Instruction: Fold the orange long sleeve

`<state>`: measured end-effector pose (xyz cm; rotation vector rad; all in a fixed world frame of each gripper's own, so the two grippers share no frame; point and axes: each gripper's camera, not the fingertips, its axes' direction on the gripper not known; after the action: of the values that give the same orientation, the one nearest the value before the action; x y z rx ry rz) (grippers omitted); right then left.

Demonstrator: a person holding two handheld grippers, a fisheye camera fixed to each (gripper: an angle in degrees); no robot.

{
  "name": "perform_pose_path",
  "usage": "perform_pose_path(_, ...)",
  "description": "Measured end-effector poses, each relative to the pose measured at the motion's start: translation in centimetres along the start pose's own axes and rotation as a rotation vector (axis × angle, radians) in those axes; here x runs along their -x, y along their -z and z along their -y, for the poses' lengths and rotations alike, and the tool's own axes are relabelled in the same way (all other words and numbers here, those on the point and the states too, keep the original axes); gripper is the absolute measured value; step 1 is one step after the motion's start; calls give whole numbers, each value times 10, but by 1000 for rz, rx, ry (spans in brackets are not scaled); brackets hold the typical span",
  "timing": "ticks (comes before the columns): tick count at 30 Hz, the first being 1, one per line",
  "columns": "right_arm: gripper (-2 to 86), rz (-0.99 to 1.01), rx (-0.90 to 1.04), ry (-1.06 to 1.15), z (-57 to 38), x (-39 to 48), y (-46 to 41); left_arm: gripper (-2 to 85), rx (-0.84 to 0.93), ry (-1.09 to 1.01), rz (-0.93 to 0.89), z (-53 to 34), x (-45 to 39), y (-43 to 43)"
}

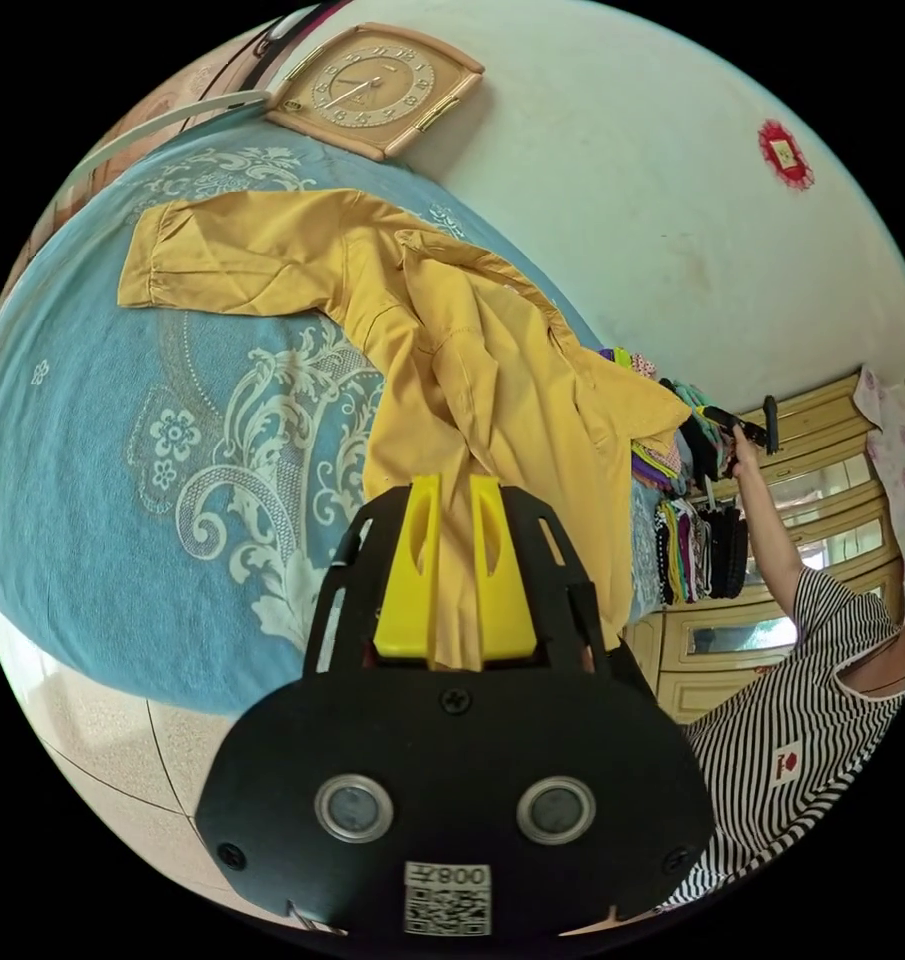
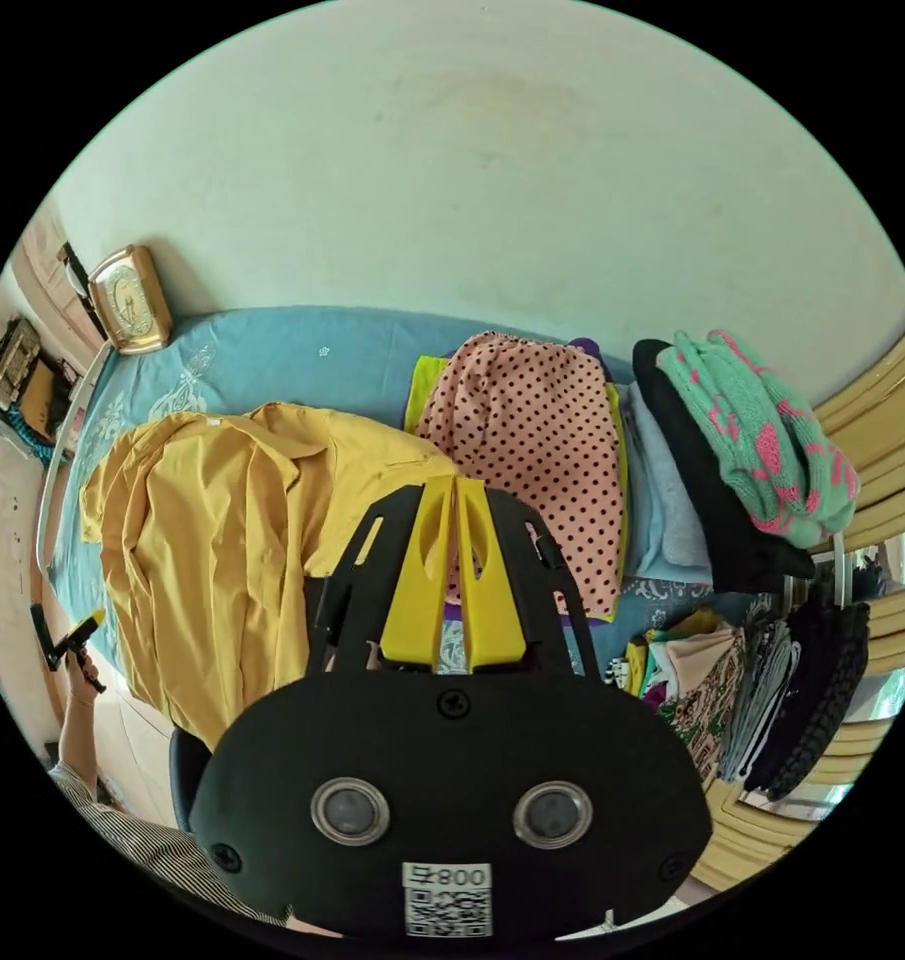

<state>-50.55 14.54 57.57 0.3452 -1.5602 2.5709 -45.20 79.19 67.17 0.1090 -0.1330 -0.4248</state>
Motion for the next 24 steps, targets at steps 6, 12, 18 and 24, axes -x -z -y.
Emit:
perform_pose_path(6,10,-24,-12,-63,-57,-6,19,74,67,30,35,-54,-23,4)
perform_pose_path(12,25,285,84,69,-145,56,4,82,111,140,115,-112,-32,16)
perform_pose_path(18,61,526,254,206,-230,151,0,65,86,181,-11,-132,-49,30)
perform_pose_path(24,82,353,349,287,-329,168,36,76,100,191,-55,-154,-73,46)
